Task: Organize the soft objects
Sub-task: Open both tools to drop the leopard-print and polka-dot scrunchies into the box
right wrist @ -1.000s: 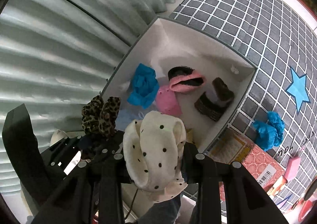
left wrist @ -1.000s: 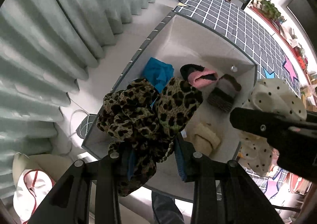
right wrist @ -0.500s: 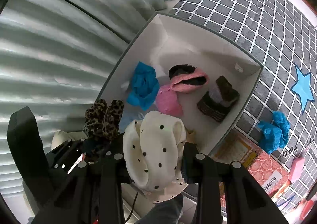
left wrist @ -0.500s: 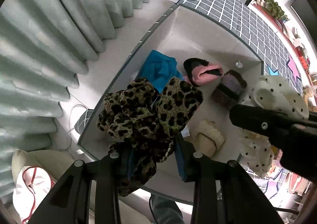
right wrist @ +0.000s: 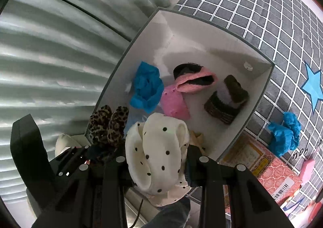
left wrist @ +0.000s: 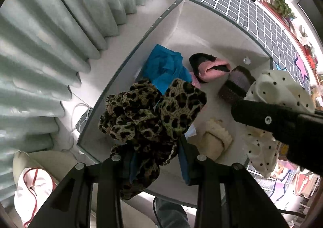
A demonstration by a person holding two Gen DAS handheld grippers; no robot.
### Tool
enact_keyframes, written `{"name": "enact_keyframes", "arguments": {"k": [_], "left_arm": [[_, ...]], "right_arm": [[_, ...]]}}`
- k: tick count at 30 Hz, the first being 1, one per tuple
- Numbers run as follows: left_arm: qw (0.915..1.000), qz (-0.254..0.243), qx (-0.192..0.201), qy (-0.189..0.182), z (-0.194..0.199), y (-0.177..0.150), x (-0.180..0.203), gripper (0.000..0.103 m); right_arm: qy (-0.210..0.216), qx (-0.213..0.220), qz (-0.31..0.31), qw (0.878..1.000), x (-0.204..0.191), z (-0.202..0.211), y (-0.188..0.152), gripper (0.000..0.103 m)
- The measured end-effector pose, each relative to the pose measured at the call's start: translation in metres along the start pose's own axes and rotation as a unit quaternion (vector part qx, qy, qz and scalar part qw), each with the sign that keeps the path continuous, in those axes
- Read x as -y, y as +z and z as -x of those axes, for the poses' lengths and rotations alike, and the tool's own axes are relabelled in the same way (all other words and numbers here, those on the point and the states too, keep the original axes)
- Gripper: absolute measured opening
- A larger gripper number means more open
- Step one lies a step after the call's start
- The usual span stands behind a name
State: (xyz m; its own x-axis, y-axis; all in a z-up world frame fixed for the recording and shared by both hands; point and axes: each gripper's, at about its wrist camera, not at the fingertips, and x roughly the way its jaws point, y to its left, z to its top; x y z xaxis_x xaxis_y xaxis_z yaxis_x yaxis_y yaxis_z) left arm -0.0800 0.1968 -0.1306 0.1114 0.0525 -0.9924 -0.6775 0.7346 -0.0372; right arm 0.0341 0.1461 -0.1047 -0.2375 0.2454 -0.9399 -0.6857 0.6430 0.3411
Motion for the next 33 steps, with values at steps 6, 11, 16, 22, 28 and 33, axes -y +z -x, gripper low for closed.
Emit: {"name": "enact_keyframes", "arguments": {"k": [6, 11, 16, 22, 28, 33], "left_arm": [[1.0, 0.002, 0.004, -0.005, 0.002, -0.002, -0.001, 0.051], [0.9998, 0.001, 0.02, 0.006, 0.009, -0.002, 0.0, 0.078], [0.9999, -0.001, 0.015, 0.005, 0.011, 0.0, 0.002, 0.08], [0.9999, 0.007, 0.011, -0.003, 0.012, -0.001, 0.004, 0.091], [0.9997, 0.019, 0.011, -0.009, 0.015, 0.002, 0.002, 0.103], [0.9996, 0.02, 0.007, -0.019, 0.021, 0.003, 0.007, 0.103]], "right_arm": [[-0.005, 0.003, -0.003, 1.0, 0.001, 0.002, 0.0, 0.034], [-0.007, 0.007, -0.007, 1.0, 0.003, 0.005, -0.002, 0.05], [-0.011, 0.016, -0.007, 1.0, 0.003, 0.013, -0.003, 0.08], [-0.017, 0.033, -0.01, 0.999, 0.007, 0.026, -0.002, 0.092], [-0.015, 0.055, -0.024, 0.998, 0.018, 0.038, -0.006, 0.103], [-0.012, 0.069, -0.022, 0.997, 0.021, 0.053, -0.01, 0.103]]}}
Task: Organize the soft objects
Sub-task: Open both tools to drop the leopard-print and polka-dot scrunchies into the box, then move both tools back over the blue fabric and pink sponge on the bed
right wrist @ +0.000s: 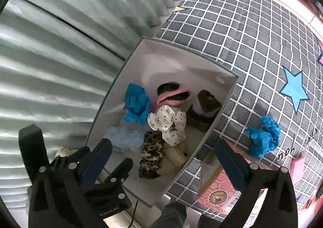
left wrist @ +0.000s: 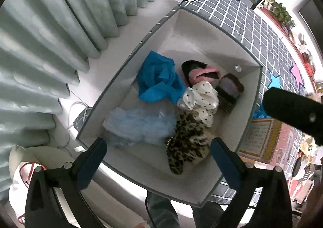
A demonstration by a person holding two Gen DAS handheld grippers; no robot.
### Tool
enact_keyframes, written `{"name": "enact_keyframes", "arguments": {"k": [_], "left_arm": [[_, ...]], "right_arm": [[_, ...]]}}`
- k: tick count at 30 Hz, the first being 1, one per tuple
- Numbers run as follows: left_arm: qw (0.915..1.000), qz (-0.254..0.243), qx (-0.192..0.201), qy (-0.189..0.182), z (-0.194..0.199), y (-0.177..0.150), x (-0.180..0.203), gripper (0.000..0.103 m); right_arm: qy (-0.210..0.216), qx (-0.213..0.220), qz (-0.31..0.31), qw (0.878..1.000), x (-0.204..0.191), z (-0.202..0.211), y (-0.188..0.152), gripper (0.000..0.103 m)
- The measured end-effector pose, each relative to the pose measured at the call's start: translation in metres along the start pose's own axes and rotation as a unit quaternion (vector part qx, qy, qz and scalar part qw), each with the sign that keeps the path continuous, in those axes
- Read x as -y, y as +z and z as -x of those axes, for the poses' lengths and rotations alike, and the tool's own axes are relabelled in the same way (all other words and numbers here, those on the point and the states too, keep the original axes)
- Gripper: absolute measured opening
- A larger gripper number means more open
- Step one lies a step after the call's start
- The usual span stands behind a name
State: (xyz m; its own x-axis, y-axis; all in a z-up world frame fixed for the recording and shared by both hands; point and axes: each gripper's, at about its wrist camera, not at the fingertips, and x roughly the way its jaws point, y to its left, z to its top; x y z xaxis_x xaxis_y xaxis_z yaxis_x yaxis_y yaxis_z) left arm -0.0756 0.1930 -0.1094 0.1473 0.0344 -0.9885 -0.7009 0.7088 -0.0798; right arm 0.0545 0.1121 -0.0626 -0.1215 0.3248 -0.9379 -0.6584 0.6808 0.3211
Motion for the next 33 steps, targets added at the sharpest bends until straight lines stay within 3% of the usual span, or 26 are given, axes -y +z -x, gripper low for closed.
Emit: {"name": "enact_keyframes", "arguments": {"k": [11, 20, 24, 27, 33], "left_arm": [[0.9977, -0.06, 0.022, -0.022, 0.035, 0.013, 0.048, 0.103], [0.9858, -0.156, 0.01, -0.061, 0.058, 0.026, 0.139, 0.103], [0.9788, -0.194, -0.012, -0.065, 0.054, 0.028, 0.186, 0.103], [0.9724, -0.222, -0.035, -0.064, 0.042, 0.031, 0.222, 0.103], [0.9626, -0.251, -0.094, -0.038, -0.002, 0.031, 0.283, 0.103]], "right_arm": [[0.019, 0.047, -0.052, 0.997, 0.053, 0.056, -0.005, 0.103], [0.003, 0.081, -0.175, 0.981, 0.169, 0.101, -0.033, 0.103], [-0.009, 0.072, -0.27, 0.96, 0.237, 0.1, -0.064, 0.103], [-0.006, 0.06, -0.362, 0.93, 0.288, 0.09, -0.096, 0.103], [-0.005, 0.042, -0.465, 0.884, 0.341, 0.066, -0.138, 0.103]]}}
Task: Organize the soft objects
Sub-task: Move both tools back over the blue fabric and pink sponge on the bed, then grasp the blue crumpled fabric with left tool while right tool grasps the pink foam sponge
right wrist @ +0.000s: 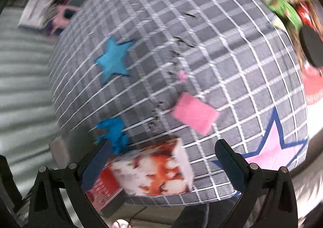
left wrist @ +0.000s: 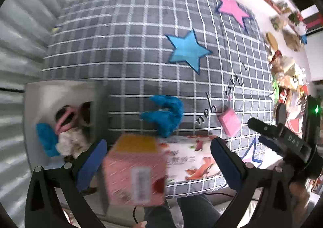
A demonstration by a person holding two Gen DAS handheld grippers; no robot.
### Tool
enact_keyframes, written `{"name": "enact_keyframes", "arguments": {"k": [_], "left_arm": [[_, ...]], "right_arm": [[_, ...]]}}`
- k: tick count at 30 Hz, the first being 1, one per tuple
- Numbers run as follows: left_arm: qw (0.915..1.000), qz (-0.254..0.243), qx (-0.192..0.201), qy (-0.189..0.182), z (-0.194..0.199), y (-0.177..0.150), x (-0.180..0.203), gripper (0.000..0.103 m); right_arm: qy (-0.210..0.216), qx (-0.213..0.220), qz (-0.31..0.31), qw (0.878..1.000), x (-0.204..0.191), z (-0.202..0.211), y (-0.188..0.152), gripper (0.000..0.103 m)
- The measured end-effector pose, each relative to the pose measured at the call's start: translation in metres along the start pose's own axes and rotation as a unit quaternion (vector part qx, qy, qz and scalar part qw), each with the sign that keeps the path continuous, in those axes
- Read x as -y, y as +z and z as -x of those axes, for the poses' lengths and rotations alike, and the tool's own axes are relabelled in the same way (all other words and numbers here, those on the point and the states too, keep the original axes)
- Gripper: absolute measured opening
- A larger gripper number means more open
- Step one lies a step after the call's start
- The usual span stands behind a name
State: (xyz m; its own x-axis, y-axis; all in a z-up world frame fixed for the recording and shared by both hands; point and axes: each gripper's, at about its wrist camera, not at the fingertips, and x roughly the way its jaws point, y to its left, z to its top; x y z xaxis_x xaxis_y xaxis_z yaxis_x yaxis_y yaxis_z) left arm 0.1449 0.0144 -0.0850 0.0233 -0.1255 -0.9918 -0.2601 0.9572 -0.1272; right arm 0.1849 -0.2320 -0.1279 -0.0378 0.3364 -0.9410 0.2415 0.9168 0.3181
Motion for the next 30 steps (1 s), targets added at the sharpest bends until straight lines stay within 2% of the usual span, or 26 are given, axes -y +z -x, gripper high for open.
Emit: {"name": "enact_keyframes", "arguments": {"k": [7, 12, 21, 27, 30], "left_arm": [[0.9972, 0.009, -0.069, 0.026, -0.058, 0.029, 0.027, 0.103], [0.9933, 0.024, -0.104, 0.044, -0.089, 0.042, 0.033, 0.103], [0.9828, 0.064, -0.163, 0.058, -0.139, 0.05, 0.029, 0.103], [0.9772, 0.082, -0.178, 0.081, -0.157, 0.049, 0.022, 0.103], [0.9756, 0.079, -0.187, 0.083, -0.167, 0.046, 0.022, 0.103]], "right_arm": [[0.014, -0.004, -0.112, 0.994, 0.04, -0.03, 0.011, 0.103], [0.013, -0.004, -0.146, 0.989, 0.051, -0.052, 0.022, 0.103], [-0.015, -0.022, -0.136, 0.99, 0.051, -0.085, 0.033, 0.103], [-0.042, -0.03, -0.11, 0.993, 0.041, -0.101, 0.033, 0.103], [-0.059, -0.025, -0.09, 0.994, 0.033, -0.107, 0.028, 0.09]]}}
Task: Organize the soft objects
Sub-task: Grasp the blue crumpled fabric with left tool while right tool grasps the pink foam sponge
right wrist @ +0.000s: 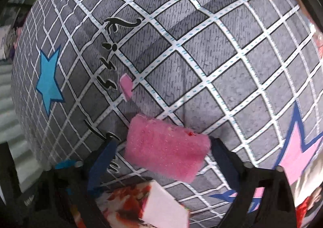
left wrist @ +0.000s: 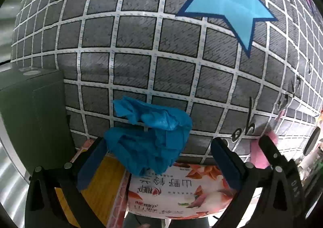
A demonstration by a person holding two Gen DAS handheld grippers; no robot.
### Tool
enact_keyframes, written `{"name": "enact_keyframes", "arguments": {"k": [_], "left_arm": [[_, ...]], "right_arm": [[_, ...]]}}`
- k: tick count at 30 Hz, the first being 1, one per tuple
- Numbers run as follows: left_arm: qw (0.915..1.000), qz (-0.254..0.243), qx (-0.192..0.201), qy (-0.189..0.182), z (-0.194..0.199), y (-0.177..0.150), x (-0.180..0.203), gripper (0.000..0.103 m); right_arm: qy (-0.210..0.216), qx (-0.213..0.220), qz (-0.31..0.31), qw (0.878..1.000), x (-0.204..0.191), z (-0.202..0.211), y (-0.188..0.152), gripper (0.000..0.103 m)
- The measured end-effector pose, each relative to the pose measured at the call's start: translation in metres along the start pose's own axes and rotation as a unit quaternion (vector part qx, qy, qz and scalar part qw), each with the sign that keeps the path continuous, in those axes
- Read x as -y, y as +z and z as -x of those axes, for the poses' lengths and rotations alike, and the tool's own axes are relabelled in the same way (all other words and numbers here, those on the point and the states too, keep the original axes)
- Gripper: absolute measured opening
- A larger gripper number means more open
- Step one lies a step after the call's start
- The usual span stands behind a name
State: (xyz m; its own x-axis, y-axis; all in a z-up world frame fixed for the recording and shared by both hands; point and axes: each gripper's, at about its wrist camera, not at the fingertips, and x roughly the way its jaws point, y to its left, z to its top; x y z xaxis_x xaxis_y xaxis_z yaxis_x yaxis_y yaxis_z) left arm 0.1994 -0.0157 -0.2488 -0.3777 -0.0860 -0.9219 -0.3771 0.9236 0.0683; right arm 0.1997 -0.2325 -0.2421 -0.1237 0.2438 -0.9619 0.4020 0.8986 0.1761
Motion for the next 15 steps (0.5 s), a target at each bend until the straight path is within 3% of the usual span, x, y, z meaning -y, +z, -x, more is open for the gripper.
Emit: {"name": "enact_keyframes", "arguments": {"k": [1, 5, 7, 12, 15], "left_arm": [[1.0, -0.001, -0.003, 0.002, -0.003, 0.0, 0.001, 0.102], [0.9999, -0.006, -0.009, 0.001, -0.014, 0.007, 0.005, 0.088], [0.9998, -0.018, -0.01, -0.001, -0.019, 0.007, 0.008, 0.061], [0.9989, -0.031, -0.005, -0.036, -0.024, -0.003, 0.011, 0.022], [0.9978, -0.041, 0.022, -0.048, -0.012, -0.012, 0.012, 0.021]], "right_arm": [[-0.004, 0.006, 0.007, 1.0, -0.002, 0.001, -0.002, 0.08], [0.014, 0.001, 0.03, 0.999, -0.007, 0.002, -0.007, 0.076], [0.023, 0.006, 0.041, 0.999, -0.006, 0.006, -0.01, 0.076], [0.053, 0.0, 0.046, 0.998, 0.006, 0.016, -0.008, 0.076], [0.06, 0.005, 0.043, 0.997, 0.017, 0.025, -0.005, 0.076]]}}
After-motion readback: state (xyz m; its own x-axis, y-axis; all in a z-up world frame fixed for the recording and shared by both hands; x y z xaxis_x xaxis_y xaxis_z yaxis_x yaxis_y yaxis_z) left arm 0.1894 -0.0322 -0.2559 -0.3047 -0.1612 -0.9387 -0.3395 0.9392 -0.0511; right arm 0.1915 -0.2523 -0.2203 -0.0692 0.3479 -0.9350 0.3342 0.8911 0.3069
